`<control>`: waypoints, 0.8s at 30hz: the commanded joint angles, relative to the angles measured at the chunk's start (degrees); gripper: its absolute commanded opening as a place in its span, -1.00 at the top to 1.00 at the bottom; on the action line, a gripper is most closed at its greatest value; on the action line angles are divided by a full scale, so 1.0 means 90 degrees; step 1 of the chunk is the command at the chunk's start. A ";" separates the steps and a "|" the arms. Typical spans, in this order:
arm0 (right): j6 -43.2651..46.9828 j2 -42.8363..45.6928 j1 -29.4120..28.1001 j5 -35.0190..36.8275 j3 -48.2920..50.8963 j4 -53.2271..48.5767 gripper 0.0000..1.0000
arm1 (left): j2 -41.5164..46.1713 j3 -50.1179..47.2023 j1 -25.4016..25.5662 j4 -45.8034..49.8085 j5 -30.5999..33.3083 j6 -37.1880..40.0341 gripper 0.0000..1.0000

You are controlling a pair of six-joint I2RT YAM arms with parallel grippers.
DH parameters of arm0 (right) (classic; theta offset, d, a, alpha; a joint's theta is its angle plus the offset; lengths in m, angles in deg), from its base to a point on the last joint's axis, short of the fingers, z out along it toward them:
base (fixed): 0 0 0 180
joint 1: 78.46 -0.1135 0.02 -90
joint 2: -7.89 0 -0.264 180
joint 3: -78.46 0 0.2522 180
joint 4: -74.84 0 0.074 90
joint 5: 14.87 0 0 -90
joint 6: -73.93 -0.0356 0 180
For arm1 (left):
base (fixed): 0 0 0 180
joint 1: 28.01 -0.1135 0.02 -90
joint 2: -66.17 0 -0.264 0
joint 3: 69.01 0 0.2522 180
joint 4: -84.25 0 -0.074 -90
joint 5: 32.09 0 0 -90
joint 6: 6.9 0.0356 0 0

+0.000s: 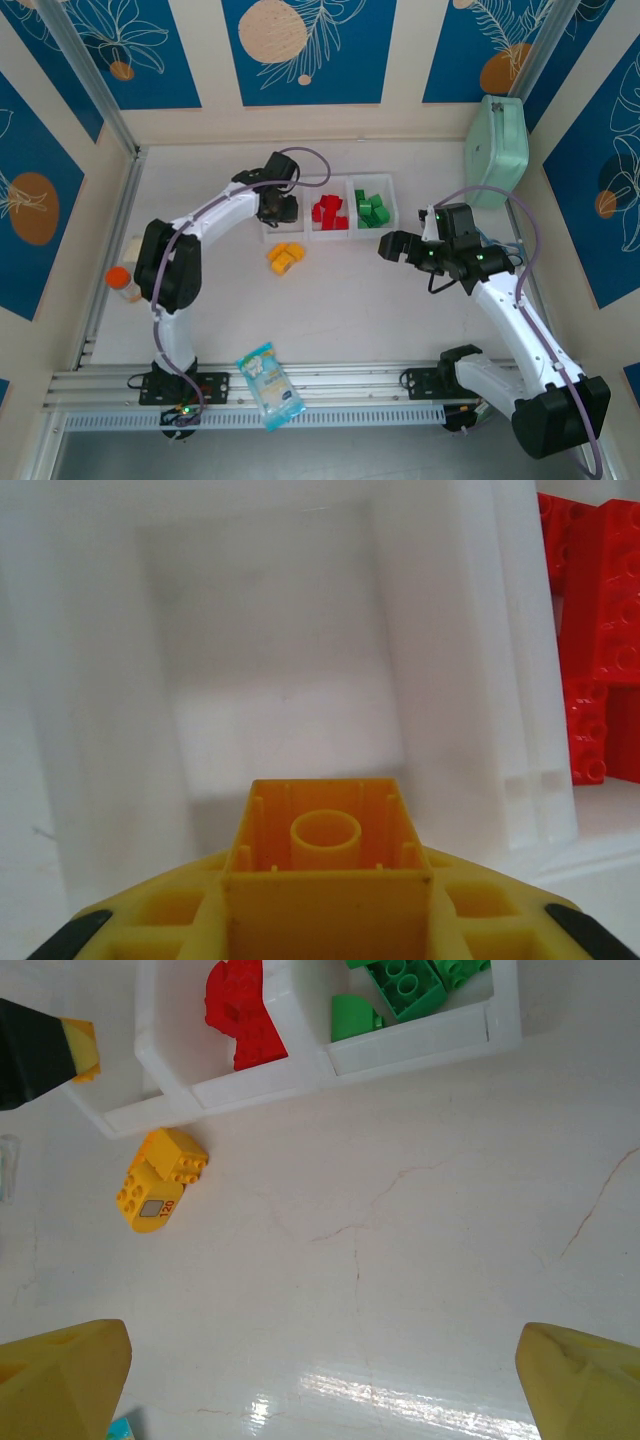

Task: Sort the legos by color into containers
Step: Place the lego in the container, then pick up the lego from the center of the table.

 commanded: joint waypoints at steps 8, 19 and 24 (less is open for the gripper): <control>0.0001 0.0178 0.0057 0.0004 0.0235 -0.0011 -0.98 | 0.0580 -0.0527 -0.0108 -0.0376 -0.0376 0.0185 -0.32; -0.0093 -0.0213 0.0029 -0.0058 0.0201 0.0123 -0.98 | 0.2617 -0.2915 -0.0050 -0.1208 -0.1342 0.0519 -0.65; -0.0308 -0.0318 0.0007 -0.0186 0.0322 0.0397 -0.98 | 0.2974 -0.3746 0.0073 -0.1192 -0.1598 0.0628 -0.62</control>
